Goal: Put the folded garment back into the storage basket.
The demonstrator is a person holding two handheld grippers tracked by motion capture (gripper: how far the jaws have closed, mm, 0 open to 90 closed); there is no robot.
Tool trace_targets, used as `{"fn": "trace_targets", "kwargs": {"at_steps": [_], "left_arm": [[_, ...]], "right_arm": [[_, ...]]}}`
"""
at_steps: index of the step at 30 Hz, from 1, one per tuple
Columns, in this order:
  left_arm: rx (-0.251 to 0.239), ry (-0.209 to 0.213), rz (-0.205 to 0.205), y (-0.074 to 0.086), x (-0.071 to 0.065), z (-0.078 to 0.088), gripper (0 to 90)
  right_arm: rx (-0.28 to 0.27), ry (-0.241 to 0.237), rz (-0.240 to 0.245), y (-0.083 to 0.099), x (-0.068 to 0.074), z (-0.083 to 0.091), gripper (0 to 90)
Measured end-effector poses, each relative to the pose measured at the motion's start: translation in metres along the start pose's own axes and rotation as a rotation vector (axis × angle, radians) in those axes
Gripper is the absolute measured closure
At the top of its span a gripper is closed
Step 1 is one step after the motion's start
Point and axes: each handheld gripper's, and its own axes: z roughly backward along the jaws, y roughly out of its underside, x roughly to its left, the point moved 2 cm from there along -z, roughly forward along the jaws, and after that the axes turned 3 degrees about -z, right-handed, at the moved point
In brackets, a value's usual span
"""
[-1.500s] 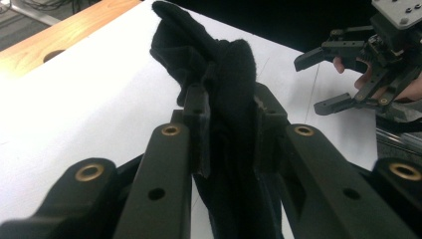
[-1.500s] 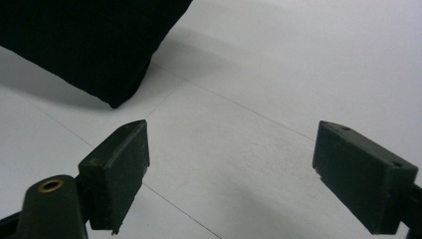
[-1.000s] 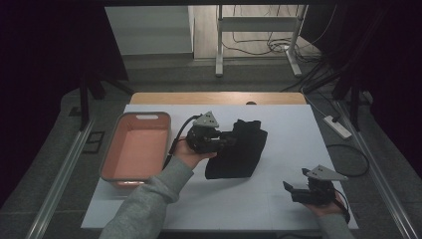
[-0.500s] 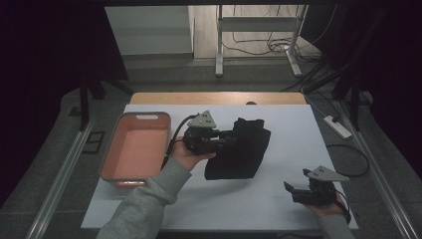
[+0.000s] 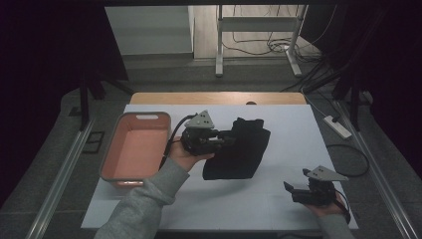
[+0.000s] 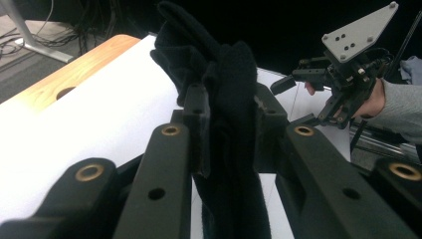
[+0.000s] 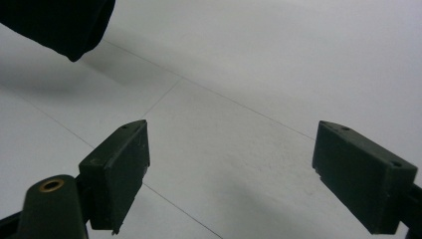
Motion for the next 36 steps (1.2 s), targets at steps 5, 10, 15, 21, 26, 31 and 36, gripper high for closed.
{"fn": "trace_targets", "kwargs": {"at_steps": [5,10,15,21,26,31,36], "left_arm": [[0.001,-0.010,0.000,-0.001,0.002,0.005,73.6],[-0.001,-0.021,0.000,-0.001,0.003,0.010,73.6],[-0.007,-0.027,0.002,-0.002,0.005,0.016,73.6],[-0.015,-0.036,0.005,-0.003,0.006,0.023,73.6],[-0.016,-0.045,0.005,-0.002,0.007,0.027,73.6],[-0.022,-0.054,0.010,-0.002,0.008,0.032,73.6],[-0.030,-0.059,0.015,0.000,0.010,0.037,73.5]], "right_arm": [[0.003,0.000,0.000,0.000,0.000,0.000,15.6],[0.001,0.001,0.001,0.000,0.000,0.000,15.7],[0.005,0.002,0.001,0.000,0.000,0.000,15.7],[0.002,-0.003,0.005,0.000,0.001,0.000,15.5],[0.001,-0.001,0.003,0.000,0.000,0.000,15.5],[0.002,0.000,0.004,0.000,0.000,0.000,15.5],[0.003,0.002,0.002,0.000,0.000,0.000,15.6]]}}
